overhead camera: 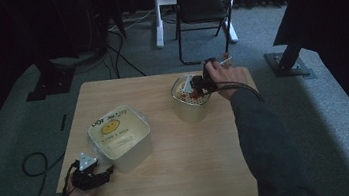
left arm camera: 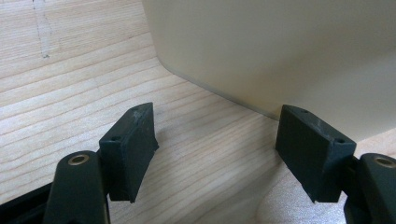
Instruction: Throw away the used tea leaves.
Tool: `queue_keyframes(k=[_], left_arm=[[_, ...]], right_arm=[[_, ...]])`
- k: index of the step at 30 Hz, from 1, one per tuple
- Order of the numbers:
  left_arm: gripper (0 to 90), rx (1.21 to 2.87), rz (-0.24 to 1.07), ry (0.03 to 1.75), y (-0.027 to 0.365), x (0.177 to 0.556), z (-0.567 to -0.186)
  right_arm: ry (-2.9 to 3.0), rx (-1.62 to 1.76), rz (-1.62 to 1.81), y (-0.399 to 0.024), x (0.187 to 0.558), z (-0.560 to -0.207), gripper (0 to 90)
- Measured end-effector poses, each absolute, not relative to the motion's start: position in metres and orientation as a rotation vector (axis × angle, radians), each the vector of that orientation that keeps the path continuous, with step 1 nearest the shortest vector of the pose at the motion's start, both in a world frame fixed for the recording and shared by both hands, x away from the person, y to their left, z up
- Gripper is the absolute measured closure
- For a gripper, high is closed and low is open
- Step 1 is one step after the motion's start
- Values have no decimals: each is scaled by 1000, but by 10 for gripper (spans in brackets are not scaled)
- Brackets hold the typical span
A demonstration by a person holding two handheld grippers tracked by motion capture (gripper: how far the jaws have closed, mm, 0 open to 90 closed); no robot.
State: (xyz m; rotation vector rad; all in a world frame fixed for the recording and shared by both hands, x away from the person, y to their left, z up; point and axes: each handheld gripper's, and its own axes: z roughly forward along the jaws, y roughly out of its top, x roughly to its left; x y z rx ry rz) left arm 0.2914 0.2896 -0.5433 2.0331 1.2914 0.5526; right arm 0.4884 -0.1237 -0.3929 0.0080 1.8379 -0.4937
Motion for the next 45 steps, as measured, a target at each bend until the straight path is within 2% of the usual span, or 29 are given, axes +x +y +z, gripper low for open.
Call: queue_keyframes(k=[12, 28, 35, 45], left_arm=[[290, 2028, 550, 1291, 290, 292, -543], [290, 2029, 550, 1291, 290, 292, -543], [290, 2026, 550, 1292, 290, 292, -544], [290, 2029, 552, 1293, 290, 292, -543]], right_arm=[[1867, -11, -469, -119, 488, -403, 452], [1863, 32, -422, -121, 488, -396, 457], [1874, -14, -459, -119, 486, -406, 453], [2007, 391, 11, -131, 489, -380, 445]])
